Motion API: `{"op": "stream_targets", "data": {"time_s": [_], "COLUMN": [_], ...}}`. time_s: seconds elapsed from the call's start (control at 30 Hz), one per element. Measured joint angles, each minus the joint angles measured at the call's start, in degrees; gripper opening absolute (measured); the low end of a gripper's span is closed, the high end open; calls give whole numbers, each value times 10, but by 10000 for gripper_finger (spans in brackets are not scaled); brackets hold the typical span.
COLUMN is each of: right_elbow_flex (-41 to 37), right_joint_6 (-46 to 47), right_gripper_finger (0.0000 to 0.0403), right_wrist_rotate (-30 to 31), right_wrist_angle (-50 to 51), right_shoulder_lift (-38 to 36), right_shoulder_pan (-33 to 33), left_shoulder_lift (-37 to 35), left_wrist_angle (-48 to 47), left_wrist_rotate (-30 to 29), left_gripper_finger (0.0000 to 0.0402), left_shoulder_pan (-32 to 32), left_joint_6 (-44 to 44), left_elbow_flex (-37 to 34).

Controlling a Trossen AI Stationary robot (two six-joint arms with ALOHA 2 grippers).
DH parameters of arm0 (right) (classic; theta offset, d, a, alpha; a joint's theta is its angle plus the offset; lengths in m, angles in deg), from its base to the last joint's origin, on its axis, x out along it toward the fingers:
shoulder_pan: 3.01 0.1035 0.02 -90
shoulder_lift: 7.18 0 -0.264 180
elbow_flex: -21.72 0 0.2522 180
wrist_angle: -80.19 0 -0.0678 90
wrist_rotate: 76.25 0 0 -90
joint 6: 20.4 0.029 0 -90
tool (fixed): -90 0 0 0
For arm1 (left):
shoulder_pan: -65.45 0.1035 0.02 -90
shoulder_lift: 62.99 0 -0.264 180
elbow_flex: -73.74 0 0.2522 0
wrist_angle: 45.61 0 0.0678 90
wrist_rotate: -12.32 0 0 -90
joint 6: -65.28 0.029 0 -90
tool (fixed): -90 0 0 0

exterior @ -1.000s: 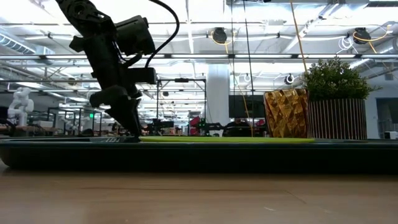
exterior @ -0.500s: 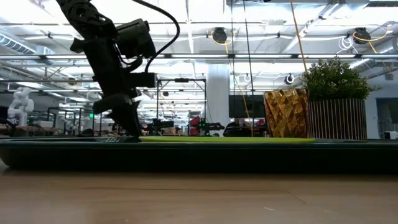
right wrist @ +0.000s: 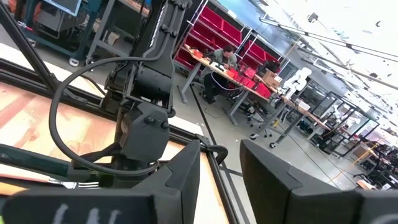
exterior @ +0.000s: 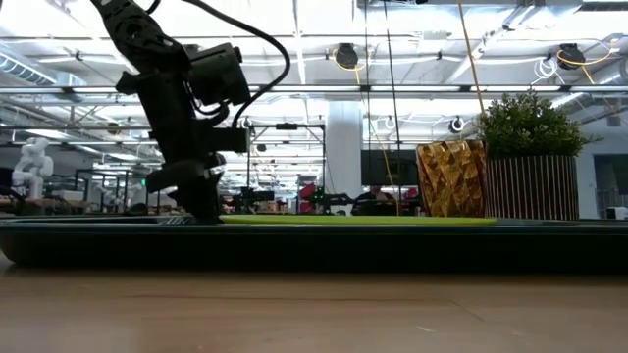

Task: Pick and place plate/cup/fork/spoon on tray
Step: Adjust the orange spoon on the black tray

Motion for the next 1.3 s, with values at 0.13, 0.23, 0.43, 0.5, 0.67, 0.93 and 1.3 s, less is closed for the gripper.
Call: {"op": "stream_targets", "data": {"time_s": [0.13,0.23,0.43,0.5,0.67,0.93,1.3], "right_elbow_flex": [0,0,0,0,0,0,0], "right_joint_6": [-3,-4,-4,-5,-5,-6,-6], "right_gripper_finger": [107,107,107,107,107,107,107], "right_wrist_rotate": [0,1,1,1,2,2,1], "right_wrist_angle": [0,0,0,0,0,10,-5], "right_shoulder_lift": [0,0,0,0,0,0,0], "right_shoulder_pan": [0,0,0,0,0,0,0], "left_shoulder_lift": [-3,-4,-27,-47,-109,-130,-84], "left_wrist_angle": [-3,-5,-7,-8,-22,-123,-98], "left_wrist_rotate": [0,-1,-25,-31,-21,26,-12], "left_gripper_finger": [90,90,90,90,90,90,90], "left_shoulder_pan": [0,0,0,0,-14,-140,-245], "left_joint_6": [1,6,12,14,-7,-130,-219], "left_elbow_flex": [0,0,4,9,17,17,16]}}
